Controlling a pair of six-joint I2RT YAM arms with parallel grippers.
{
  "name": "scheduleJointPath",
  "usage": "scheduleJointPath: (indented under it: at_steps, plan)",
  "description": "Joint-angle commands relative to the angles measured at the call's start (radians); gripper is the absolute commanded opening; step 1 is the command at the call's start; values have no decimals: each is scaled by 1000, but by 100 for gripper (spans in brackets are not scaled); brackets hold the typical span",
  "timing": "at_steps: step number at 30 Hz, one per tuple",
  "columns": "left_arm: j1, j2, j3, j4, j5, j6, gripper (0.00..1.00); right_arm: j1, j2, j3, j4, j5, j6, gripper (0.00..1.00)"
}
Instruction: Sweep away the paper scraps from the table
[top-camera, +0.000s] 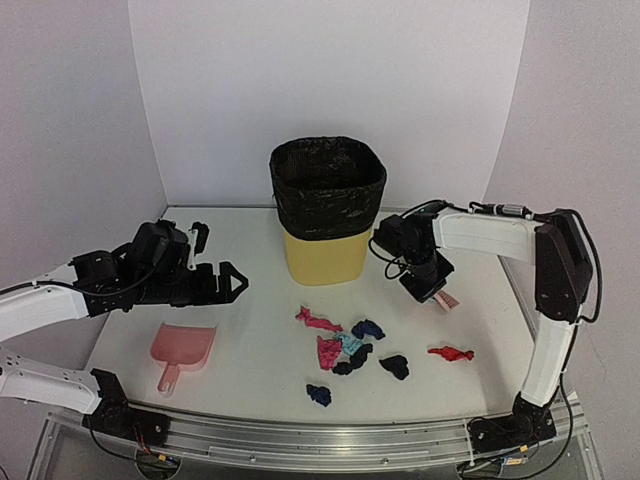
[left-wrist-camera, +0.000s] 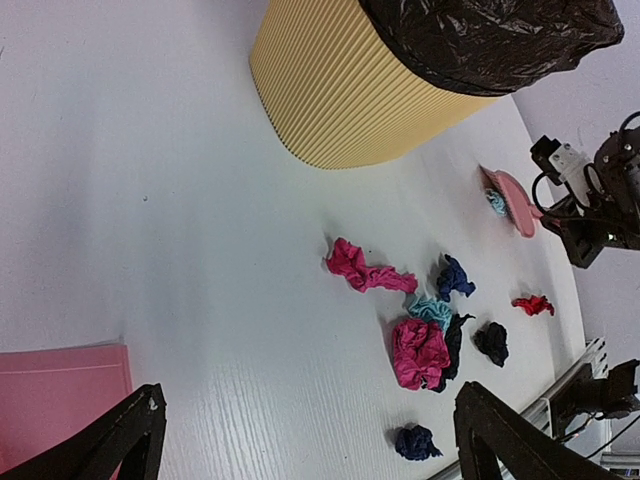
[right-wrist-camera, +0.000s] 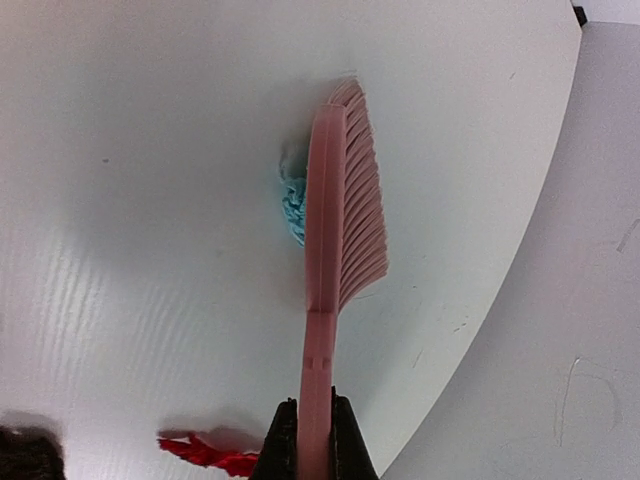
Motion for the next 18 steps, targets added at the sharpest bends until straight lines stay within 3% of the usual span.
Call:
scheduleJointPath:
  at_steps: [1,9,18]
  plan:
    - [7,4,-15,6,-29,-33,100,112,54,50,-70,-158,167,0]
    - [7,3,-31,14,-21,-40,100,332,186,262,-173,-164,346,0]
    - [8,14,-21,9,-11,-34,100,470,226,476,-287,-52,382,0]
